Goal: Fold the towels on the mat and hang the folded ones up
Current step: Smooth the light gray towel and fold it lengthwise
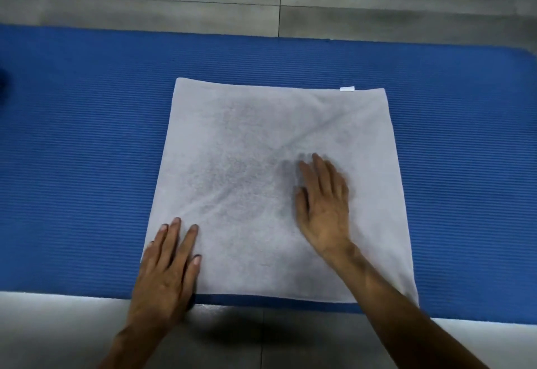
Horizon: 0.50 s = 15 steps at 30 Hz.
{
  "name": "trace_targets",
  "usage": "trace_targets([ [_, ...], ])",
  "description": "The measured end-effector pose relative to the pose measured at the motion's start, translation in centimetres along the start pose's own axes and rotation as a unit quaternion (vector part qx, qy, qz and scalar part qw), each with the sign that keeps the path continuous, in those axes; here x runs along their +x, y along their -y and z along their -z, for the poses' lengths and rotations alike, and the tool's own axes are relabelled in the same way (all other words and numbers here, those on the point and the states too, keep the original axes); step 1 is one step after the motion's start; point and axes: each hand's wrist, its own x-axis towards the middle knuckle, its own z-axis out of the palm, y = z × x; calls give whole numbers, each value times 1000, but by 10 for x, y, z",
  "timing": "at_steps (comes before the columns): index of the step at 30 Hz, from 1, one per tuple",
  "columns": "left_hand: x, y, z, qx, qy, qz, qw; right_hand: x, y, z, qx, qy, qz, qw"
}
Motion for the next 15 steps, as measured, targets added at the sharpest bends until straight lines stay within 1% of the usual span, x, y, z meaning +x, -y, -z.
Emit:
trace_targets([
  [3, 16, -13, 13, -13, -34, 10, 999, -5, 7, -7, -105, 64, -14, 992],
  [4, 29, -20, 17, -22, -47, 10, 999, -4, 8, -8, -123, 79, -19, 989],
  [6, 59, -35, 21, -30, -65, -42, 997, -2, 8, -9, -131, 92, -30, 987],
  [7, 78, -41, 20, -28, -61, -80, 994, -1, 9, -9, -134, 98, -33, 986],
  [9, 121, -54, 21, -5, -29, -142, 989, 0, 9, -10, -136, 106, -36, 984],
  [11, 168, -63, 27, 23, 10, -171, 985, 2, 8, -11, -125, 105, -40, 986],
  [13, 215, -62, 40, 32, 34, -137, 989, 2, 7, -11, -115, 107, -39, 987],
  [15, 257, -53, 58, 27, 63, -67, 995, 1, 6, -13, -120, 115, -37, 985],
])
